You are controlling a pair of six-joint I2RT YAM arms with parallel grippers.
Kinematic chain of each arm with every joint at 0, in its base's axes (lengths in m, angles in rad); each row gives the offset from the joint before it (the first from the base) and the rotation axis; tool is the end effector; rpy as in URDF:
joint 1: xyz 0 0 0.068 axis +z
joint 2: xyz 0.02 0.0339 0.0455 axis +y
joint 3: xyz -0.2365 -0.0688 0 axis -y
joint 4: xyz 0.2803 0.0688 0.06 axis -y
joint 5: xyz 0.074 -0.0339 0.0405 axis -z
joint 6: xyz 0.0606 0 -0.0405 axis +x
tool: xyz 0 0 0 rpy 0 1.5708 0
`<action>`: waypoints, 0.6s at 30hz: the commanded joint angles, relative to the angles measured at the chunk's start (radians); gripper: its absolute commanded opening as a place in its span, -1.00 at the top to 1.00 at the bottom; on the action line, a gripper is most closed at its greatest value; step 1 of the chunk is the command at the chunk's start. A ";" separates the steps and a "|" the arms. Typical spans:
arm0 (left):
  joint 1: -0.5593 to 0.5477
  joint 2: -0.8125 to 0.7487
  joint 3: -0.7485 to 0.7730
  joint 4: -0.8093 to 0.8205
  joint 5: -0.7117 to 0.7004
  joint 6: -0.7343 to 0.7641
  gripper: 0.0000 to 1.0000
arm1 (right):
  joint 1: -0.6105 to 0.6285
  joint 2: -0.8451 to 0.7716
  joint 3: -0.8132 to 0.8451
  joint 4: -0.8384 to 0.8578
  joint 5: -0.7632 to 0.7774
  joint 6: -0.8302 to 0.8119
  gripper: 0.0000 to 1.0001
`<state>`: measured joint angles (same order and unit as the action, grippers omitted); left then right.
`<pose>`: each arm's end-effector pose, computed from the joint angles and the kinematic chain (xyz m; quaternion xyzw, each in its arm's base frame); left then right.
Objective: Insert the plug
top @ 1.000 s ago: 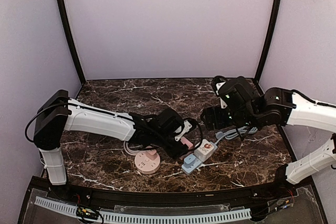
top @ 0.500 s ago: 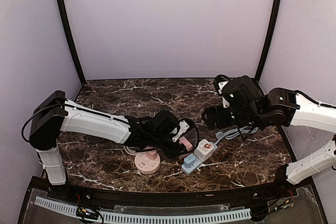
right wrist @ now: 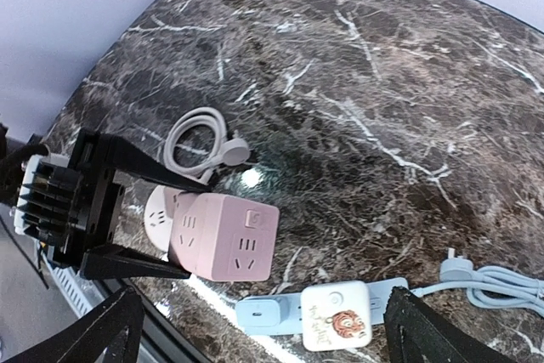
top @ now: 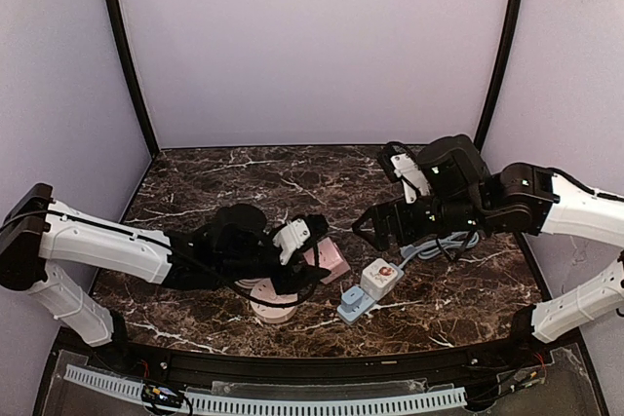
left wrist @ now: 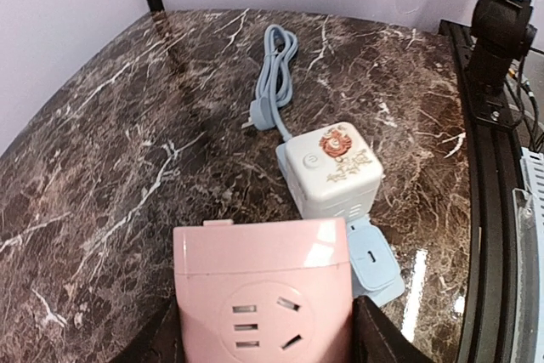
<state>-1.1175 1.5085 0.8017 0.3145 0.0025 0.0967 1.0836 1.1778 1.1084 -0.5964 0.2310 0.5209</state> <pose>0.1671 -0.3433 0.1617 0.4749 0.6824 -0.2724 0.4844 0.1610 0.2743 0.2902 -0.1996 0.8722 0.2402 0.3764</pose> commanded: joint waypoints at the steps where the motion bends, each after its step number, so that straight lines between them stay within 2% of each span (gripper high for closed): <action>1: -0.004 -0.087 -0.085 0.182 0.094 0.107 0.41 | -0.004 0.034 0.015 0.058 -0.235 -0.029 -0.97; 6: -0.005 -0.129 -0.152 0.250 0.147 0.159 0.42 | -0.004 0.074 0.013 0.078 -0.371 -0.022 -0.97; 14: -0.004 -0.179 -0.214 0.334 0.185 0.188 0.45 | -0.005 0.138 -0.005 0.103 -0.398 0.059 -0.97; 18: -0.004 -0.193 -0.238 0.374 0.206 0.202 0.45 | -0.006 0.166 -0.025 0.160 -0.470 0.091 -0.97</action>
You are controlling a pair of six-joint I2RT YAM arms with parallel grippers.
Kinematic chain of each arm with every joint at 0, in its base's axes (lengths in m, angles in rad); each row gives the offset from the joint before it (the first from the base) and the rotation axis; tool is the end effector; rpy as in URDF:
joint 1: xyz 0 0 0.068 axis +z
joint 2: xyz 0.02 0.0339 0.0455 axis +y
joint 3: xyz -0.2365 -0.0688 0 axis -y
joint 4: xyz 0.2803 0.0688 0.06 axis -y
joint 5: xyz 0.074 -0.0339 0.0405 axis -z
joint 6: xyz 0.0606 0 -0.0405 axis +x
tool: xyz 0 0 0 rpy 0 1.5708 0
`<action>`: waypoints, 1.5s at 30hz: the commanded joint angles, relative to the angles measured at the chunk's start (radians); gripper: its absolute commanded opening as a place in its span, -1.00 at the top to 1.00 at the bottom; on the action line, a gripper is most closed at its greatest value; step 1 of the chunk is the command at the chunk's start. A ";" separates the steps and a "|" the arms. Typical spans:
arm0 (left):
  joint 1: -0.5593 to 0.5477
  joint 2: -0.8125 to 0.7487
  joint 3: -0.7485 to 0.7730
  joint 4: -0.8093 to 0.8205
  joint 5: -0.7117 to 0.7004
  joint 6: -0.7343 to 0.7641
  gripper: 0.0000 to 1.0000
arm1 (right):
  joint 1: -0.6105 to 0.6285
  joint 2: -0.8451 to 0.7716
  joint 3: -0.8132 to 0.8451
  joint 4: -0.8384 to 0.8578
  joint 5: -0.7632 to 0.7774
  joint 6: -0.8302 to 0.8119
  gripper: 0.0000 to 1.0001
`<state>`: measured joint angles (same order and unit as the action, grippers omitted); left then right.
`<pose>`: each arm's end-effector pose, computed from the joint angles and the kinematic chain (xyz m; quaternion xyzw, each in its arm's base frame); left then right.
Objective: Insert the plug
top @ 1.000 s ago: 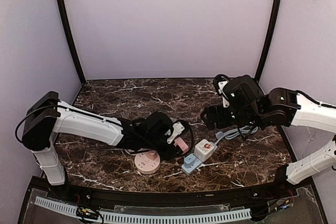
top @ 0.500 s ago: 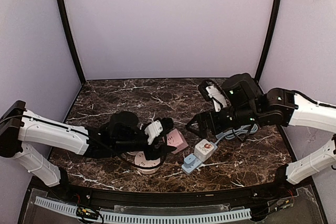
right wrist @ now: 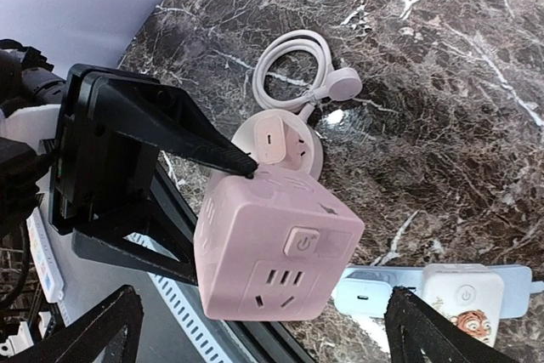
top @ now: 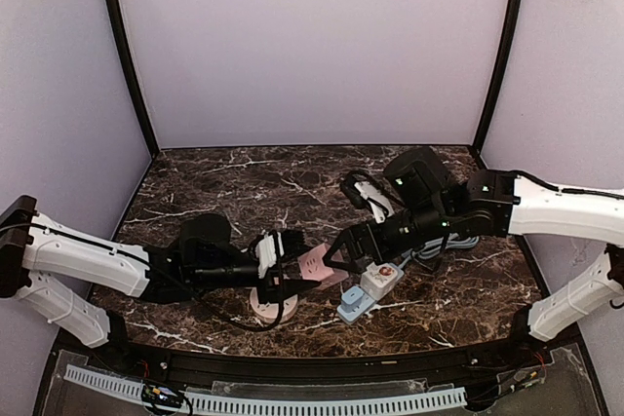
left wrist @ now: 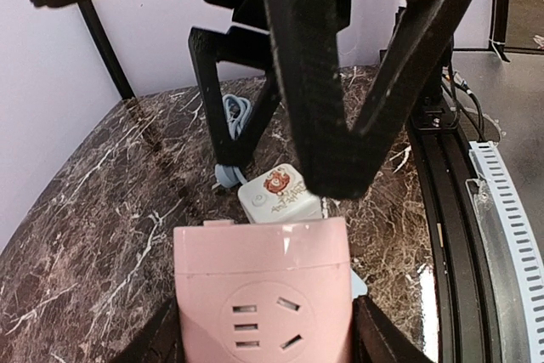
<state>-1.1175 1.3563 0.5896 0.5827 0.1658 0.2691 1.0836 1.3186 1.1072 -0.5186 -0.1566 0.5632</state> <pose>0.1420 -0.3142 0.1689 0.5305 0.5557 -0.3202 0.5543 0.1543 0.3114 0.2531 -0.2650 0.8713 0.3470 0.2242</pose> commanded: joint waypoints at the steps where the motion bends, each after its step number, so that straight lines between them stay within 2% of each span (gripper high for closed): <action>1: -0.004 -0.043 -0.034 0.114 0.045 0.033 0.45 | -0.006 0.032 -0.027 0.098 -0.105 0.057 -0.97; 5: -0.004 -0.044 -0.044 0.141 0.056 0.047 0.46 | -0.006 0.066 -0.026 0.140 -0.176 0.076 -0.97; 10: -0.004 -0.044 -0.050 0.160 0.060 0.061 0.48 | -0.006 0.093 -0.016 0.144 -0.184 0.099 -0.96; 13: -0.004 -0.049 -0.057 0.167 0.062 0.068 0.48 | -0.007 0.099 -0.019 0.158 -0.189 0.108 -0.83; 19: -0.004 -0.045 -0.061 0.175 0.063 0.076 0.49 | -0.006 0.109 -0.025 0.183 -0.191 0.109 -0.41; 24: -0.004 -0.028 -0.058 0.180 0.060 0.079 0.49 | -0.006 0.114 -0.031 0.193 -0.194 0.100 0.25; 28: -0.004 -0.021 -0.059 0.177 0.054 0.072 0.41 | -0.007 0.106 -0.039 0.196 -0.184 0.096 0.64; 30: -0.004 -0.028 -0.060 0.167 0.047 0.064 0.17 | -0.007 0.097 -0.046 0.195 -0.169 0.094 0.76; 31: -0.004 -0.037 -0.063 0.157 0.040 0.060 -0.09 | -0.007 0.092 -0.050 0.192 -0.155 0.094 0.79; 32: -0.005 -0.041 -0.066 0.151 0.034 0.050 -0.25 | -0.008 0.085 -0.053 0.190 -0.136 0.093 0.80; 33: -0.004 -0.051 -0.068 0.133 0.027 0.047 -0.50 | -0.008 0.076 -0.058 0.186 -0.116 0.091 0.81; 34: -0.004 -0.057 -0.073 0.123 0.021 0.041 -0.60 | -0.007 0.068 -0.061 0.179 -0.091 0.089 0.82; 35: -0.004 -0.067 -0.075 0.104 0.009 0.037 -0.79 | -0.007 0.061 -0.065 0.170 -0.065 0.086 0.83; 37: -0.004 -0.085 -0.080 0.057 -0.006 0.025 -0.94 | -0.007 0.046 -0.072 0.143 0.010 0.079 0.84; 42: -0.004 -0.140 -0.080 -0.104 -0.026 -0.004 -0.97 | -0.009 0.001 -0.090 0.076 0.169 0.070 0.85; 45: -0.004 -0.152 -0.059 -0.219 -0.022 0.036 -0.96 | -0.009 -0.030 -0.100 0.044 0.250 0.068 0.85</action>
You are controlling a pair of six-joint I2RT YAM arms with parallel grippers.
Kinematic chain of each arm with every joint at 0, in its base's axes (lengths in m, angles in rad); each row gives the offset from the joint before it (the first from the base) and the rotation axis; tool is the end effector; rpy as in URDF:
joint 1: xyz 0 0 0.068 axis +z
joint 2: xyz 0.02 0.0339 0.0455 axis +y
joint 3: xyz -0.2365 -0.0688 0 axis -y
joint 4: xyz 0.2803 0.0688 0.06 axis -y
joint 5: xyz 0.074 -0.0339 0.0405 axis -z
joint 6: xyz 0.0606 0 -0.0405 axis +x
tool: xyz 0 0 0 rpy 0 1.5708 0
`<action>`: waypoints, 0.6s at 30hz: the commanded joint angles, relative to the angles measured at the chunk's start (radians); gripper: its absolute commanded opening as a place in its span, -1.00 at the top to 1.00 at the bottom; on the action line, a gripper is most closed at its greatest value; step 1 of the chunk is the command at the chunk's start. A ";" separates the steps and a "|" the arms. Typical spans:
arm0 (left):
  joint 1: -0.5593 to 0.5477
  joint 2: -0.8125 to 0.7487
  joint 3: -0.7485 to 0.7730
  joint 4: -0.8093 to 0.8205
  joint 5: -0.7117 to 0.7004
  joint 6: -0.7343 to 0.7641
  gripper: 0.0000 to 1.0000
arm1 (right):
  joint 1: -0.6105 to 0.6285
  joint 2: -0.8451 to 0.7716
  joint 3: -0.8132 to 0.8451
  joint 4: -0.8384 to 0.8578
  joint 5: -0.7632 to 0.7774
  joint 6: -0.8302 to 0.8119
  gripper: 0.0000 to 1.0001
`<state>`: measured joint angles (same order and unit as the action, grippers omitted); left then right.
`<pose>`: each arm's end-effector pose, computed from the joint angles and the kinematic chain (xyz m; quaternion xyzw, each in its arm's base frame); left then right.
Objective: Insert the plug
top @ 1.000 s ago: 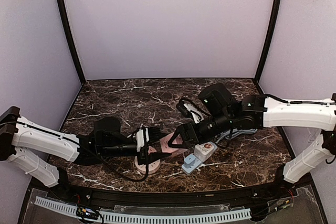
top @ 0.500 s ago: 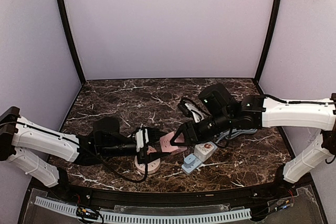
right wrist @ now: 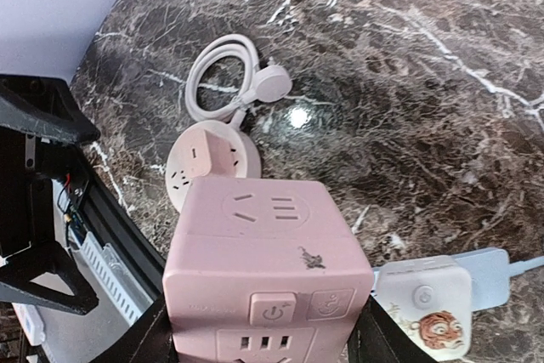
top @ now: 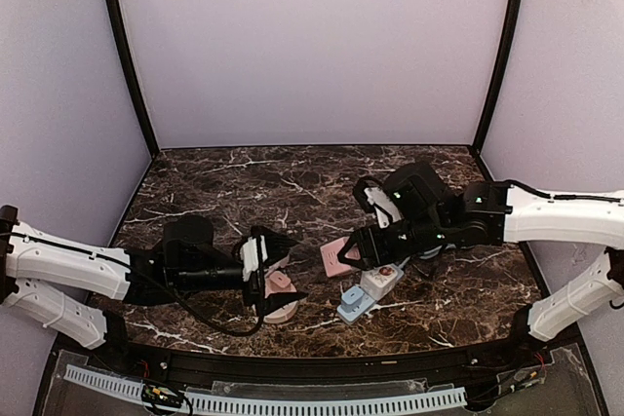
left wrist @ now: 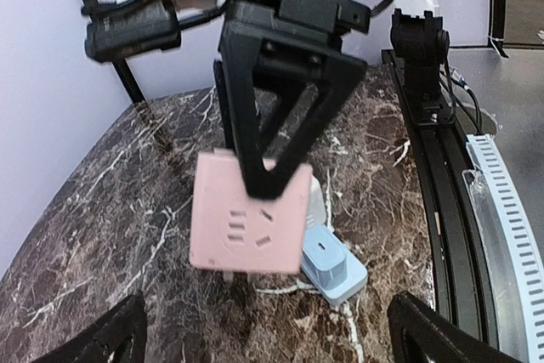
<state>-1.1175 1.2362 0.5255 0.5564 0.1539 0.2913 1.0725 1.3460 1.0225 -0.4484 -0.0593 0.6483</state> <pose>0.1345 -0.2973 0.1789 0.5285 0.5446 -0.3138 0.5706 0.1634 0.3078 0.2180 -0.2051 0.8978 0.3125 0.2328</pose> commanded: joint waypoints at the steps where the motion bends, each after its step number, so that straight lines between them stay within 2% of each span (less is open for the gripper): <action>1: -0.004 -0.024 0.013 -0.263 -0.015 0.029 -0.92 | 0.002 -0.071 -0.019 -0.033 0.170 -0.018 0.85; 8: 0.015 0.111 0.187 -0.607 -0.081 0.226 -0.86 | 0.001 -0.166 -0.037 -0.077 0.235 -0.020 0.85; 15: 0.137 0.158 0.372 -0.856 0.028 0.302 -0.81 | -0.001 -0.238 -0.068 -0.099 0.246 -0.022 0.84; 18: 0.153 0.159 0.410 -0.950 0.064 0.342 -0.80 | -0.001 -0.259 -0.079 -0.099 0.246 -0.025 0.84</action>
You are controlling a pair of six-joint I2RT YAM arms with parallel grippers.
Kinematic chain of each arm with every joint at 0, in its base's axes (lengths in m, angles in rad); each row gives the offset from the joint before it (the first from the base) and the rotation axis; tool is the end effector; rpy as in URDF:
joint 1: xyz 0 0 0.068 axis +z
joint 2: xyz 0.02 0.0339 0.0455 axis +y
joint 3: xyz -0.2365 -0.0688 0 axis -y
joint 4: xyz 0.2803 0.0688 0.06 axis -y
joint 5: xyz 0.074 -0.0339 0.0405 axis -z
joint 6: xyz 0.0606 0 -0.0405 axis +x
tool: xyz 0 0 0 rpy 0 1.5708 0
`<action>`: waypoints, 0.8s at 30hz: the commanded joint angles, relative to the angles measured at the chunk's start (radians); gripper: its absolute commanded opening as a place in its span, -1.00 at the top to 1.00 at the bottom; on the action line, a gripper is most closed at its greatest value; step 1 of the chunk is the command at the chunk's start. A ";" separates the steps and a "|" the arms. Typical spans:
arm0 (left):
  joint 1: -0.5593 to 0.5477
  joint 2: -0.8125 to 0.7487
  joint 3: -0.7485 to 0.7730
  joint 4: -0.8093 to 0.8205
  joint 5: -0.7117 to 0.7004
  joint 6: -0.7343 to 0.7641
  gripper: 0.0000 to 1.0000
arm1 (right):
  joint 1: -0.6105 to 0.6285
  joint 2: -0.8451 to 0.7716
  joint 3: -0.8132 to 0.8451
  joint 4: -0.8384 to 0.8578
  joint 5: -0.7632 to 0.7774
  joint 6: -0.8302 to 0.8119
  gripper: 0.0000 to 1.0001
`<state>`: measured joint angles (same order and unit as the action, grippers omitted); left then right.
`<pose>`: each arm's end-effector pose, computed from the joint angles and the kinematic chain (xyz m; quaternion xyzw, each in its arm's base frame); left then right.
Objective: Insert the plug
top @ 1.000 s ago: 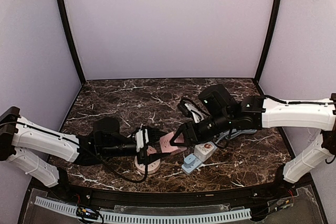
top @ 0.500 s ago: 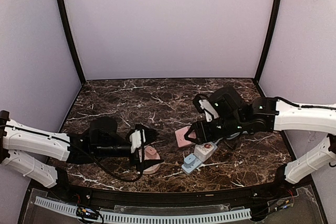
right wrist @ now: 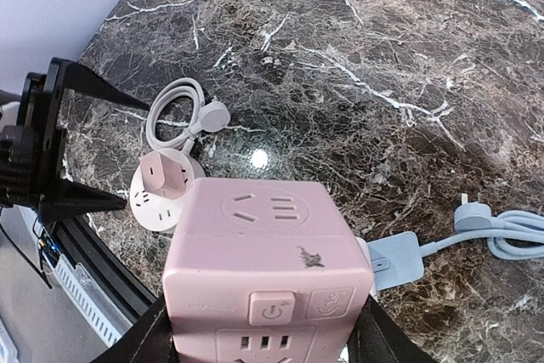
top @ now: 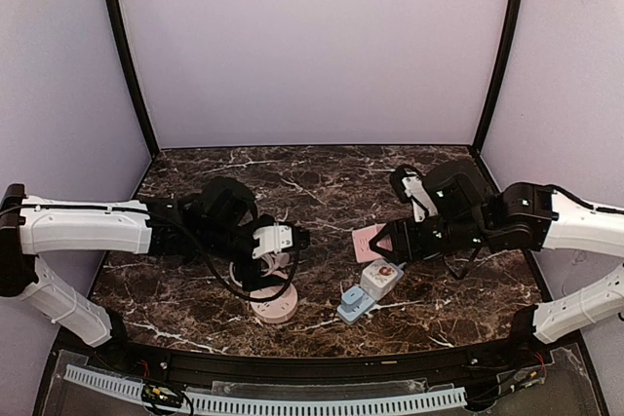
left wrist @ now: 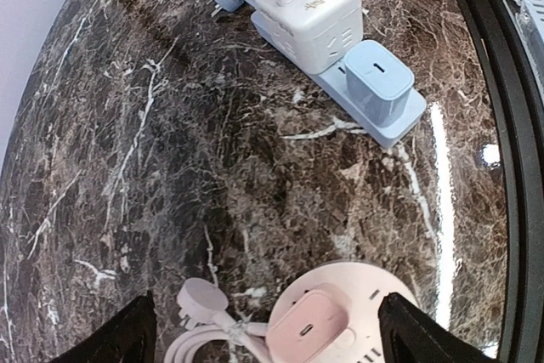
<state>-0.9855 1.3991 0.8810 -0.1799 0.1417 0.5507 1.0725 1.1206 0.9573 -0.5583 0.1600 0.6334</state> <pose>0.1892 -0.3010 0.1737 0.6496 0.6294 -0.1536 0.3979 0.1537 0.2623 0.2517 -0.1657 0.8937 0.2614 0.3249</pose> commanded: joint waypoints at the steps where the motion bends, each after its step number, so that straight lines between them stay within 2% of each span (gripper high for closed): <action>1: 0.030 -0.003 0.062 -0.232 0.084 0.104 -0.80 | -0.001 -0.038 -0.016 0.011 0.026 -0.011 0.84; 7: 0.050 0.015 0.095 -0.329 0.143 0.152 -0.75 | -0.002 -0.060 -0.026 0.011 0.012 -0.018 0.83; 12: 0.051 0.085 0.095 -0.304 0.106 0.185 -0.72 | -0.001 -0.068 -0.030 0.013 -0.004 -0.023 0.83; 17: 0.052 0.166 0.126 -0.268 0.091 0.229 -0.60 | -0.002 -0.069 -0.039 0.018 -0.015 -0.022 0.83; 23: 0.052 0.192 0.144 -0.254 0.082 0.252 -0.49 | -0.002 -0.069 -0.046 0.017 -0.017 -0.022 0.83; 24: 0.052 0.193 0.148 -0.255 0.080 0.253 -0.41 | -0.002 -0.065 -0.046 0.018 -0.018 -0.023 0.83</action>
<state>-0.9398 1.5913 0.9951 -0.4362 0.2276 0.7719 1.0725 1.0683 0.9146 -0.5774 0.1493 0.6209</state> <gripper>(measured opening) 0.752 0.592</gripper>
